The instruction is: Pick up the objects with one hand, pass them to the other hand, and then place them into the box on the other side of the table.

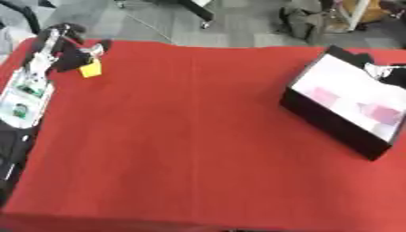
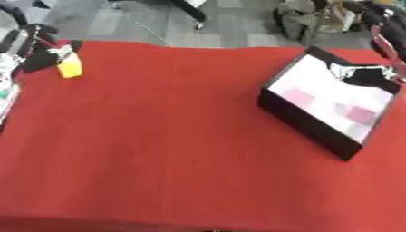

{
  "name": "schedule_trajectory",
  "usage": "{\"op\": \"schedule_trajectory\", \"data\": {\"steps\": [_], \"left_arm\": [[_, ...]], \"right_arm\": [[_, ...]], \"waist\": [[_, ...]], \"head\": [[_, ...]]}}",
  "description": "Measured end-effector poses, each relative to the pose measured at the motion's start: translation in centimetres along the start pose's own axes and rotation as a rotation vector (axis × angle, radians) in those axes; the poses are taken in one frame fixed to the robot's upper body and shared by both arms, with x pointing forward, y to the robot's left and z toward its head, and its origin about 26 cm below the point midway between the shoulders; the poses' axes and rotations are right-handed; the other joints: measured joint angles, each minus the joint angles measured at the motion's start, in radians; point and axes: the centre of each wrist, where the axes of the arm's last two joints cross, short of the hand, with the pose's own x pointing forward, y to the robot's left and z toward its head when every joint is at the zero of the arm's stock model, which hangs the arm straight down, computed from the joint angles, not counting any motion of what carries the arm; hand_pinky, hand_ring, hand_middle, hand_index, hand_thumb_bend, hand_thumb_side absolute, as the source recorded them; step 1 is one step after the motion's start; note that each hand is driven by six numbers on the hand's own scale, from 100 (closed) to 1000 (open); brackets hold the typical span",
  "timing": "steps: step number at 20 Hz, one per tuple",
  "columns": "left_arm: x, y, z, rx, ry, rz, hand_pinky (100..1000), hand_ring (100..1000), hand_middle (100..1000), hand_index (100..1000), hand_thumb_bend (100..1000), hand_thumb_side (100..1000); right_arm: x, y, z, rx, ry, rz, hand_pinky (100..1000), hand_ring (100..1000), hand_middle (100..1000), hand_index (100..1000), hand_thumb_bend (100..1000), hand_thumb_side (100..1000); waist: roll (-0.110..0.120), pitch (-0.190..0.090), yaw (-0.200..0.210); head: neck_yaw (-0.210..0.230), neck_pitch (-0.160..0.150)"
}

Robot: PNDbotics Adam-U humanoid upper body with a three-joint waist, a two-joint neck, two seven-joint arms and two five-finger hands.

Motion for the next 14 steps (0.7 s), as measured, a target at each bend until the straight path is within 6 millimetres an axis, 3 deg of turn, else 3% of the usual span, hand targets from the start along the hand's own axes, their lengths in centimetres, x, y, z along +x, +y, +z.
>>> {"op": "schedule_trajectory", "data": {"steps": [4, 5, 6, 10, 14], "left_arm": [[-0.3, 1.9, -2.2, -0.006, 0.014, -0.270, 774, 743, 725, 829, 637, 407], [-0.6, 2.2, -2.6, -0.016, 0.023, -0.335, 785, 762, 742, 832, 554, 300], [-0.9, 2.5, -2.9, -0.029, 0.033, -0.397, 792, 776, 754, 832, 624, 336], [-2.2, 3.6, -3.8, -0.069, 0.093, -0.589, 792, 793, 782, 844, 594, 237], [-3.1, 5.1, -4.4, -0.075, 0.172, -0.703, 782, 782, 770, 832, 520, 117]], "right_arm": [[5.4, -0.9, -0.7, -0.135, -0.155, -0.043, 881, 863, 828, 928, 159, 370], [6.3, -1.0, -0.8, -0.155, -0.180, -0.052, 878, 858, 822, 929, 280, 371], [7.0, -1.0, -0.8, -0.171, -0.201, -0.061, 876, 856, 819, 930, 144, 368], [8.6, -1.1, -0.7, -0.207, -0.249, -0.094, 872, 848, 809, 936, 119, 372], [9.0, -0.7, -0.2, -0.205, -0.245, -0.117, 870, 843, 801, 944, 100, 377]], "waist": [[-0.004, 0.024, -0.014], [-0.006, 0.031, -0.018], [-0.009, 0.037, -0.023], [-0.016, 0.064, -0.050], [-0.014, 0.102, -0.084]], "head": [[0.096, 0.000], [0.113, 0.000], [0.127, 0.000], [0.157, 0.000], [0.159, 0.000]]}}
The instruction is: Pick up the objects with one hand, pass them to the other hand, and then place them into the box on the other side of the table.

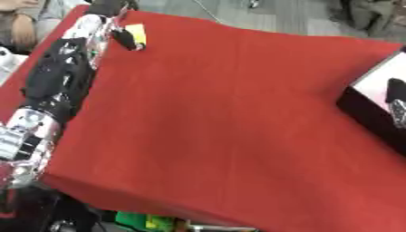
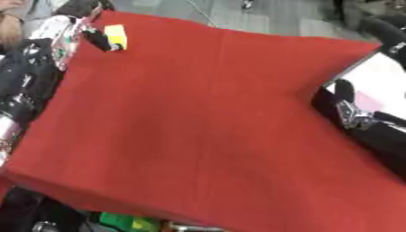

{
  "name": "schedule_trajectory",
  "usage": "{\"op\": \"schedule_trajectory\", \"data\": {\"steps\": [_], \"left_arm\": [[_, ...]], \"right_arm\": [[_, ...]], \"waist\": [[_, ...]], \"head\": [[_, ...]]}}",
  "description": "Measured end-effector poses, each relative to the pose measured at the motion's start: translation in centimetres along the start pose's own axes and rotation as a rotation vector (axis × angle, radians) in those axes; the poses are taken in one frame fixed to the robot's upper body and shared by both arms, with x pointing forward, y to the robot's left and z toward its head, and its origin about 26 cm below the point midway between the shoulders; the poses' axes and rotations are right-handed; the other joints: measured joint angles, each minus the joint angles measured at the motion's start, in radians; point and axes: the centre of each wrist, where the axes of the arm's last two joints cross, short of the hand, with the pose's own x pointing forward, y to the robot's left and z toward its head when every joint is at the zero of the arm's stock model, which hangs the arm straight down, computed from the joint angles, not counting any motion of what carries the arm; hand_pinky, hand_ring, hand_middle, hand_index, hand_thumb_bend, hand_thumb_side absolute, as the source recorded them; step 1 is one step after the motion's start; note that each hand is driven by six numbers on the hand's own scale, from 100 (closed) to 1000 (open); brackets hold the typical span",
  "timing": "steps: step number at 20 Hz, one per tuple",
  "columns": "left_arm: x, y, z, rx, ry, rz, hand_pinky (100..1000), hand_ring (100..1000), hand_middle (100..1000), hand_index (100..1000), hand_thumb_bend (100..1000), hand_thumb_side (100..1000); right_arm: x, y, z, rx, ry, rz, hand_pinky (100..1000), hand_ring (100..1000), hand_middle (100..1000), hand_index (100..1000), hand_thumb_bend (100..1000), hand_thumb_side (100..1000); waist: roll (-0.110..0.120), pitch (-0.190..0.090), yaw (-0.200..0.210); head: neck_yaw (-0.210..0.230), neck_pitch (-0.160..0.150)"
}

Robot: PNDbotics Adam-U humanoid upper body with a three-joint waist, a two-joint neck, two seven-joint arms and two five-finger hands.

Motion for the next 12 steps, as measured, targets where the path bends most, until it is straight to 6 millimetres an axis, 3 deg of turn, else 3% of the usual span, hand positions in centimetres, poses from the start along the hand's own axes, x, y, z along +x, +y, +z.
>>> {"op": "schedule_trajectory", "data": {"steps": [4, 12], "left_arm": [[-1.1, 0.9, -0.3, 0.027, 0.082, -0.054, 767, 765, 751, 813, 439, 100], [-1.7, 1.1, -0.5, 0.030, 0.175, -0.069, 789, 801, 803, 858, 442, 100]], "right_arm": [[0.1, 0.2, 0.4, 0.003, 0.013, -0.011, 867, 840, 797, 949, 100, 380], [0.0, 0.3, 0.7, -0.002, 0.034, -0.015, 865, 838, 793, 953, 100, 389]], "waist": [[0.001, 0.019, -0.018], [0.004, 0.044, -0.032]], "head": [[-0.001, 0.000], [-0.008, 0.000]]}}
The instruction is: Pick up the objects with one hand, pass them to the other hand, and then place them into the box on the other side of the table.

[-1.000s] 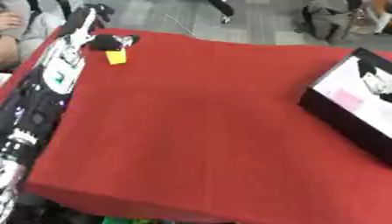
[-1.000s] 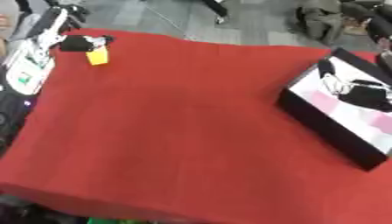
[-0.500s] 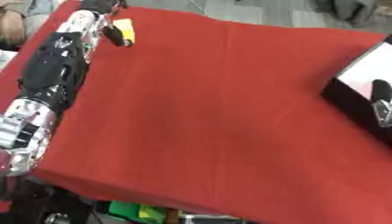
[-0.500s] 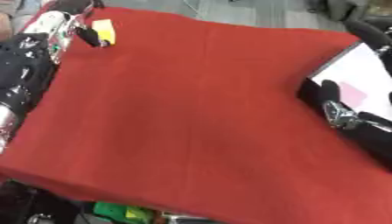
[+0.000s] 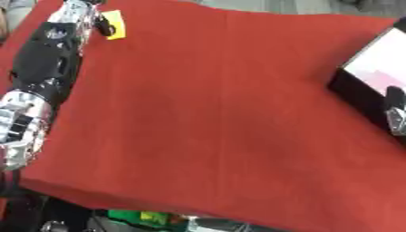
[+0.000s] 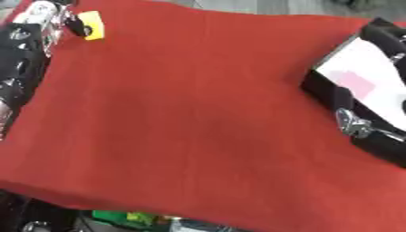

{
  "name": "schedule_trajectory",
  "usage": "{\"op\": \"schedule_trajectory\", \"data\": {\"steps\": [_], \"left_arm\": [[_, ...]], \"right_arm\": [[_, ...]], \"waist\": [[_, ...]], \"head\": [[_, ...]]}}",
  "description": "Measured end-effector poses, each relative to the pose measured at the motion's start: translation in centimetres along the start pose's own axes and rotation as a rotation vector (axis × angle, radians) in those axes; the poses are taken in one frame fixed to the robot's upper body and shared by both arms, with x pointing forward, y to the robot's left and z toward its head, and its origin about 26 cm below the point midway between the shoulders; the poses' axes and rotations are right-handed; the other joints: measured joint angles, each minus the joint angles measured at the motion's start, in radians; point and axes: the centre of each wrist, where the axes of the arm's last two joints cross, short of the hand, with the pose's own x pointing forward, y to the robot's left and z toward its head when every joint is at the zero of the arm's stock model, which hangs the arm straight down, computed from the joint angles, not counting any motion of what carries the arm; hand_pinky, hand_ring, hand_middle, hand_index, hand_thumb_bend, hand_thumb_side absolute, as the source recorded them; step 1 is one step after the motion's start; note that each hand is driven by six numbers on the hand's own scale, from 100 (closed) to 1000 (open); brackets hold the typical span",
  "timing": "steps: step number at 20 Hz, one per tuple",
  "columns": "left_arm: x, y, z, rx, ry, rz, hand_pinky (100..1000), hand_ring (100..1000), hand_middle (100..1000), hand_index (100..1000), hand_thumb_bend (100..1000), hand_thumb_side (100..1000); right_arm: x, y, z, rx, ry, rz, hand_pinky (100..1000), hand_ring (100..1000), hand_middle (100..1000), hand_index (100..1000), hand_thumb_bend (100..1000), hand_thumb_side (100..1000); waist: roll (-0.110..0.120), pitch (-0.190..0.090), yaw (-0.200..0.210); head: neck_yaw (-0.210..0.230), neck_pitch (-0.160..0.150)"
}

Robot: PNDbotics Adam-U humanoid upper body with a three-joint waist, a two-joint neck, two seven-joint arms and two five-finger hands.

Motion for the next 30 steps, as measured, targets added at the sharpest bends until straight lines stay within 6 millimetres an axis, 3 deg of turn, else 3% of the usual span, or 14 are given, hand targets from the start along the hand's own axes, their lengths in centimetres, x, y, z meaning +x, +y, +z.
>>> {"op": "schedule_trajectory", "data": {"steps": [17, 18, 19, 20, 22, 26, 30], "left_arm": [[-0.2, -0.6, 0.0, -0.033, 0.072, 0.021, 820, 859, 873, 922, 417, 100], [-0.2, -0.7, 0.0, -0.038, 0.073, 0.022, 816, 853, 865, 918, 449, 100], [-0.1, -0.9, 0.0, -0.043, 0.074, 0.023, 814, 848, 858, 913, 442, 100], [-0.1, -1.2, 0.1, -0.051, 0.074, 0.024, 812, 845, 854, 910, 371, 100], [-0.2, -1.5, 0.1, -0.058, 0.079, 0.026, 810, 838, 845, 904, 354, 100], [0.0, -2.0, 0.2, -0.053, 0.081, 0.033, 765, 735, 736, 812, 281, 100], [0.1, -2.3, 0.3, -0.014, 0.088, 0.030, 629, 506, 499, 622, 177, 100]], "right_arm": [[0.1, 0.3, 0.4, 0.006, 0.016, -0.010, 862, 833, 785, 954, 100, 404], [0.1, 0.3, 0.4, 0.007, 0.017, -0.011, 862, 832, 784, 955, 100, 400], [0.1, 0.3, 0.4, 0.007, 0.018, -0.011, 862, 832, 783, 955, 100, 398], [0.1, 0.3, 0.4, 0.007, 0.018, -0.012, 862, 831, 783, 955, 100, 408], [0.1, 0.3, 0.4, 0.007, 0.018, -0.012, 862, 831, 783, 955, 100, 410], [0.1, 0.3, 0.5, 0.007, 0.019, -0.015, 861, 831, 782, 956, 100, 413], [0.1, 0.3, 0.5, 0.006, 0.019, -0.015, 861, 830, 781, 956, 100, 416]], "waist": [[-0.003, 0.012, -0.024], [-0.003, 0.013, -0.025], [-0.003, 0.014, -0.025], [-0.002, 0.015, -0.025], [-0.002, 0.016, -0.028], [0.000, 0.016, -0.030], [0.002, 0.016, -0.031]], "head": [[0.004, 0.000], [0.007, 0.000], [0.009, 0.000], [0.013, 0.000], [0.020, 0.000], [0.033, 0.000], [0.040, 0.000]]}}
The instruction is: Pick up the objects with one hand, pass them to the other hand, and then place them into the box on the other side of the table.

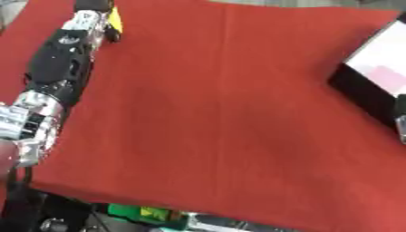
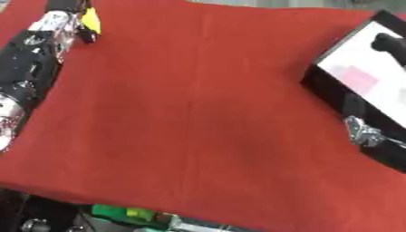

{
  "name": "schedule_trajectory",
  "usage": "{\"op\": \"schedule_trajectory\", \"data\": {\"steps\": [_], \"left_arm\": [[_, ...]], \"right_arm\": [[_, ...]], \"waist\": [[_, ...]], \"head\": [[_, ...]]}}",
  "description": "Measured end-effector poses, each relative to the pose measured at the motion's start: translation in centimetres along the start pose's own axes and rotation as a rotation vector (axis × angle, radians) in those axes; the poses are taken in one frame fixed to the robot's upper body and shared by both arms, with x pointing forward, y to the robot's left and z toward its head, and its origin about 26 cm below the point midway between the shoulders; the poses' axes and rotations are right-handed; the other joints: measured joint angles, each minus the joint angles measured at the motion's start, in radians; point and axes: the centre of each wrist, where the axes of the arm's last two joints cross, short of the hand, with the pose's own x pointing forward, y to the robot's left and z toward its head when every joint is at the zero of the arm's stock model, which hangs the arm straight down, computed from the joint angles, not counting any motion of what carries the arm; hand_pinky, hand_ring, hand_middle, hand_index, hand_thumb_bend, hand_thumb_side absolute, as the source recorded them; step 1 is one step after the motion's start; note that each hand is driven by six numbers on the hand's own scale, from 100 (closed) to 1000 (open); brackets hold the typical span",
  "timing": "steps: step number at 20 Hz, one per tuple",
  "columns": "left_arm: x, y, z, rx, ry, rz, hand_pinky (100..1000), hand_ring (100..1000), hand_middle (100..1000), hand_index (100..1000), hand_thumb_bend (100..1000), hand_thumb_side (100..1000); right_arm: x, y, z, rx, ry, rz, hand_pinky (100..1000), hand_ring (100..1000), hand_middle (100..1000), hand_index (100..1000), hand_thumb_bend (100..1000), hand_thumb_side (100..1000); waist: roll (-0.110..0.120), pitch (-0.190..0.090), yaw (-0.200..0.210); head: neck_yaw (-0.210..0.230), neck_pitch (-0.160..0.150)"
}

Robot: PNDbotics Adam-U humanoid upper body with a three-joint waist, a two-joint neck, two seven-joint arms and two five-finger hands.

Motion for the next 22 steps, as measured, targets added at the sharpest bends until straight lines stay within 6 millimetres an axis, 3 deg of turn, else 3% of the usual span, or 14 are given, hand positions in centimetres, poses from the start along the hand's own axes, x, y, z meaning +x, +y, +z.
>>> {"op": "schedule_trajectory", "data": {"steps": [7, 12, 22], "left_arm": [[0.7, -0.2, 0.2, 0.068, -0.027, 0.041, 620, 476, 453, 560, 148, 100], [1.1, 1.5, 0.5, 0.110, -0.106, 0.140, 631, 466, 433, 543, 138, 100], [3.6, 3.9, 2.9, 0.146, -0.384, 0.372, 646, 456, 419, 526, 109, 100]], "right_arm": [[0.0, 0.0, 0.0, 0.000, 0.001, -0.001, 860, 830, 781, 952, 100, 413], [0.2, 0.3, -0.4, 0.007, -0.021, -0.012, 860, 832, 785, 947, 100, 407], [1.6, 0.5, -2.9, 0.023, -0.169, -0.055, 861, 841, 802, 942, 100, 464]], "waist": [[0.001, -0.005, 0.001], [0.001, -0.036, 0.023], [0.007, -0.094, 0.062]], "head": [[0.001, 0.000], [-0.010, 0.000], [-0.093, 0.000]]}}
